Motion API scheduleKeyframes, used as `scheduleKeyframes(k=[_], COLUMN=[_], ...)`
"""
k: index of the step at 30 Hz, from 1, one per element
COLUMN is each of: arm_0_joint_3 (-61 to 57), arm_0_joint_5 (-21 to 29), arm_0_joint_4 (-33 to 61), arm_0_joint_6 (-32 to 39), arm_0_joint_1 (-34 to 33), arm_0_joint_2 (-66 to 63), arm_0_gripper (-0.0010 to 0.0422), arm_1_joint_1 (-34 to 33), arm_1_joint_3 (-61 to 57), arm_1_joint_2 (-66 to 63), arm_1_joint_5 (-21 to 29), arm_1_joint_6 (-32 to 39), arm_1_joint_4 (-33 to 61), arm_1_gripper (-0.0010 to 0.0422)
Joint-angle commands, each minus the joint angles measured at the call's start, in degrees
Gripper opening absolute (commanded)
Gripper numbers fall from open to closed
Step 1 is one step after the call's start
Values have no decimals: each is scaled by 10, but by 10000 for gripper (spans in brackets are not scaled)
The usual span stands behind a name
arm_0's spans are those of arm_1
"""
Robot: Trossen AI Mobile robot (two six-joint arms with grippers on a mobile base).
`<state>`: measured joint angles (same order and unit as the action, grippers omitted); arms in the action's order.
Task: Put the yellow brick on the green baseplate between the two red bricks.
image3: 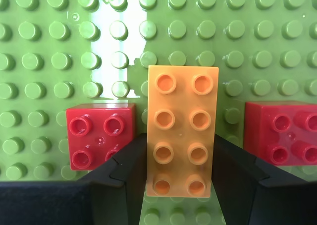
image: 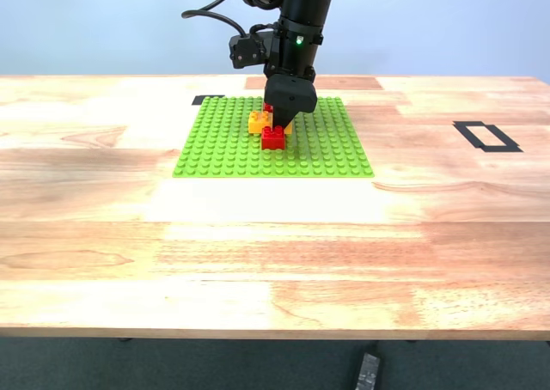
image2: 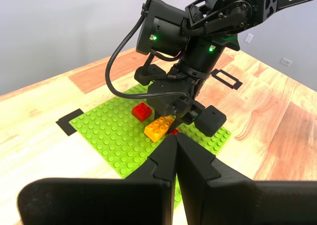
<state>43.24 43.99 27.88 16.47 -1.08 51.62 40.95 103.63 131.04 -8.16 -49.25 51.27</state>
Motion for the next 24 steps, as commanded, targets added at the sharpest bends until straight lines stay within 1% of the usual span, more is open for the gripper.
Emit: scheduleKeyframes(k=[1, 8, 11, 14, 24], arm_0_joint_3=[0, 0, 0, 0, 0], arm_0_joint_5=[0, 0, 0, 0, 0], arm_0_joint_4=[0, 0, 0, 0, -1], arm_0_joint_6=[0, 0, 0, 0, 0], arm_0_joint_1=[0, -1, -1, -1, -1], arm_0_joint_2=[0, 0, 0, 0, 0], arm_0_gripper=[0, 0, 0, 0, 0], arm_1_joint_1=[-6, -7, -1, 4, 2], arm_1_joint_3=[1, 0, 0, 0, -34], arm_1_joint_2=[-5, -6, -8, -12, -54], arm_1_joint_5=[-1, -4, -6, -6, -2], arm_1_joint_6=[9, 15, 14, 14, 9], arm_1_joint_4=[-3, -2, -2, -3, -11], arm_1_gripper=[65, 146, 170, 178, 178])
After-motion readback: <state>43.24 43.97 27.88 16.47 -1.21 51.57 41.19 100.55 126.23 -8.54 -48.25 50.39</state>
